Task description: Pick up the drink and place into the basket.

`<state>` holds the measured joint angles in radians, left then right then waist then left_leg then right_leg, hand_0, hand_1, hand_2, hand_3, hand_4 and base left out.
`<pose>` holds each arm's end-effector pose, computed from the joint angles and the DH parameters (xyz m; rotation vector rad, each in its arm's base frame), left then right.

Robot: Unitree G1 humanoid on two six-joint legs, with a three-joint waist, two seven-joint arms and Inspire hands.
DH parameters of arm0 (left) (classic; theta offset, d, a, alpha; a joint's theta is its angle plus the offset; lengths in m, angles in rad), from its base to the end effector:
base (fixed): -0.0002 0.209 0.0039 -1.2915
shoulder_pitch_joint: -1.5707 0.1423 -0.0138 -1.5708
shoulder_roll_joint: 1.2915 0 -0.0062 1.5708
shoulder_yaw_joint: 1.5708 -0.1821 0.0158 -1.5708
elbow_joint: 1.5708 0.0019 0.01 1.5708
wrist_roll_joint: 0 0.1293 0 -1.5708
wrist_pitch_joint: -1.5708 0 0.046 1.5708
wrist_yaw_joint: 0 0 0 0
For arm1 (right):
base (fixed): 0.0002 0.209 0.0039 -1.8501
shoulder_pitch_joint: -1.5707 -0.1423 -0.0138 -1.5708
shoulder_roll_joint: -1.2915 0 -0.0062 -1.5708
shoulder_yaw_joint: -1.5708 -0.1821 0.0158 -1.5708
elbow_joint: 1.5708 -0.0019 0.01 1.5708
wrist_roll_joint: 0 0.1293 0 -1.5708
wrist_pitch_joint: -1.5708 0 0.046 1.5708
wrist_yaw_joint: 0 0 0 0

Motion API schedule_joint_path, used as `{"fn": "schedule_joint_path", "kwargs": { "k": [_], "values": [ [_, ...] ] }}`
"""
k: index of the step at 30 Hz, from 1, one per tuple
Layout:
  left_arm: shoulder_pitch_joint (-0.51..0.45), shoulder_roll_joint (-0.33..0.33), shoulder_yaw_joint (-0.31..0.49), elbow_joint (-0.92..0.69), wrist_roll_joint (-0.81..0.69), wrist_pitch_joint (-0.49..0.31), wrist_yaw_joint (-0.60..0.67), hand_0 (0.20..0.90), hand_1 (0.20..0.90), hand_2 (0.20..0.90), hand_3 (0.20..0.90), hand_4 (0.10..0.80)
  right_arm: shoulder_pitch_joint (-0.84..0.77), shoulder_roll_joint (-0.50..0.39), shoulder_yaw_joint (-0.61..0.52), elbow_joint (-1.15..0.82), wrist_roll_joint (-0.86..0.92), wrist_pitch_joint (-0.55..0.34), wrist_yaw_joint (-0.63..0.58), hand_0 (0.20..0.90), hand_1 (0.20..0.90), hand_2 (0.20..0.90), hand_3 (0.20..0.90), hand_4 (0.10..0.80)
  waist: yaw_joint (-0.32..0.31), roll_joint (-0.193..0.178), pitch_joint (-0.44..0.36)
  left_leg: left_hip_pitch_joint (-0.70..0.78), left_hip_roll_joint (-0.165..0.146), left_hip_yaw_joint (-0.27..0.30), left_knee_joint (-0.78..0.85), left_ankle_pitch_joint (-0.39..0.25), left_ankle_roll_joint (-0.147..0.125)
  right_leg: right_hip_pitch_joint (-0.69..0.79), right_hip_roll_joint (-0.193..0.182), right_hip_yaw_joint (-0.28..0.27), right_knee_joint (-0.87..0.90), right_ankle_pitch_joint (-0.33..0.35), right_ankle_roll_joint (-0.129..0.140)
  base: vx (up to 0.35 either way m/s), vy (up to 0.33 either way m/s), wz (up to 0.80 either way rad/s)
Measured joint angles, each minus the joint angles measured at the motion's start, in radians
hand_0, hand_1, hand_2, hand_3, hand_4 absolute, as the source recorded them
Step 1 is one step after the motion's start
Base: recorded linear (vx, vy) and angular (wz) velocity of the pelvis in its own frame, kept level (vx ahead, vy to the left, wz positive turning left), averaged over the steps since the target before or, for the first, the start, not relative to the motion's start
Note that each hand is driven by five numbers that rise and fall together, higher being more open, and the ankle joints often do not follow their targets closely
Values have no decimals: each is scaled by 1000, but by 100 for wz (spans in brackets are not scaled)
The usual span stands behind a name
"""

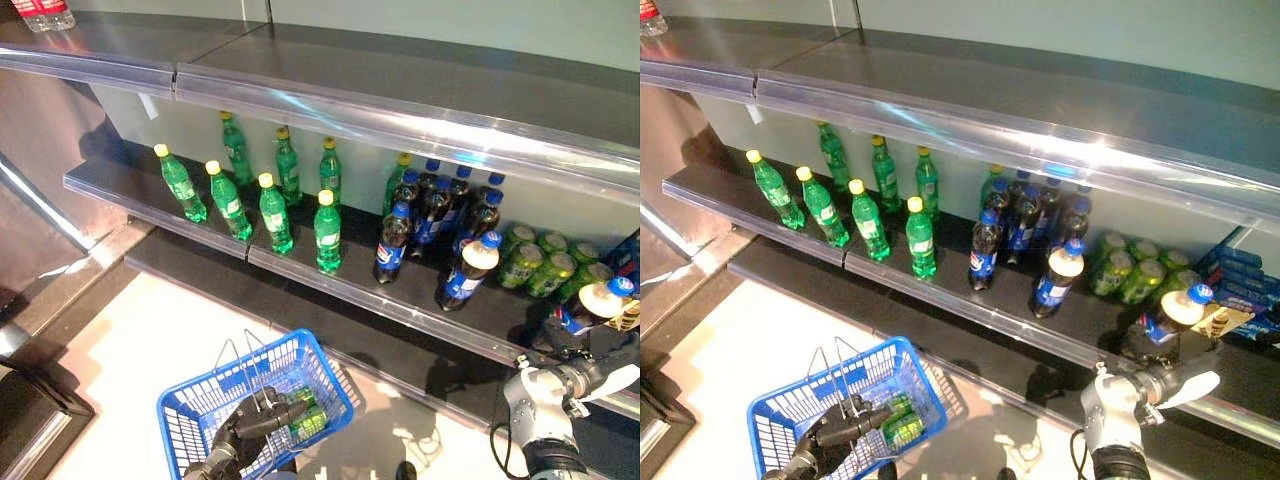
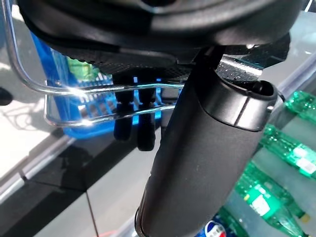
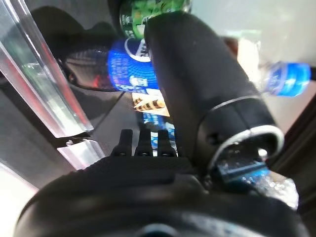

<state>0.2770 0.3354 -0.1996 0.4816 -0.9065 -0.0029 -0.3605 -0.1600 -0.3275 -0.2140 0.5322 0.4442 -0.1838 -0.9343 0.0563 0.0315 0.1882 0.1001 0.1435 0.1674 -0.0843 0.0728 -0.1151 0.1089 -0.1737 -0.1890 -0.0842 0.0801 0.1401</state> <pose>0.0829 0.2160 -0.0627 -0.6396 0.6413 -0.0702 0.2072 -0.2644 0.0197 0.1104 0.1553 -1.2811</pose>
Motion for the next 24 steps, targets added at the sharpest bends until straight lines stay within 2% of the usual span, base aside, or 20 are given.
{"fn": "schedule_joint_path", "kwargs": {
  "k": [4,14,21,22,23,24],
  "values": [
    [-10,9,-21,0,0,1,0,300,300,300,200,100,-27,-13,0,11,35,1,45,900,900,900,900,800,5,-1,3,-2,-1,-1,0,0,0,-1,0,-1,0,0,0,0,0,0],
    [-16,36,-21,2,0,1,0,300,300,300,200,100,-65,-92,-3,88,176,0,252,900,900,900,900,800,21,-4,38,-3,0,-20,0,5,1,9,0,-18,0,0,0,-9,-14,5],
    [-27,36,-21,3,0,1,-1,300,300,300,200,100,-100,-120,-3,131,195,0,304,900,900,900,900,800,22,-2,49,-5,-1,-25,0,7,0,11,0,-23,0,0,0,-1,-4,2],
    [-32,35,-21,5,0,1,-1,300,300,300,200,100,-108,-123,-3,139,195,0,304,587,587,587,535,435,22,-2,53,-5,-1,-26,0,8,0,12,0,-24,0,0,0,0,0,0],
    [-36,35,-22,9,0,1,-2,300,300,300,200,100,-112,-129,-4,148,195,2,304,356,356,356,266,166,23,-1,54,-6,-1,-27,0,8,0,12,0,-25,0,0,0,0,0,0],
    [-36,36,-22,9,0,1,-2,300,300,300,200,100,-112,-132,-4,150,196,2,303,300,300,300,200,100,24,-1,55,-6,-2,-28,0,8,0,12,0,-25,0,0,0,0,0,0]
  ]
}}
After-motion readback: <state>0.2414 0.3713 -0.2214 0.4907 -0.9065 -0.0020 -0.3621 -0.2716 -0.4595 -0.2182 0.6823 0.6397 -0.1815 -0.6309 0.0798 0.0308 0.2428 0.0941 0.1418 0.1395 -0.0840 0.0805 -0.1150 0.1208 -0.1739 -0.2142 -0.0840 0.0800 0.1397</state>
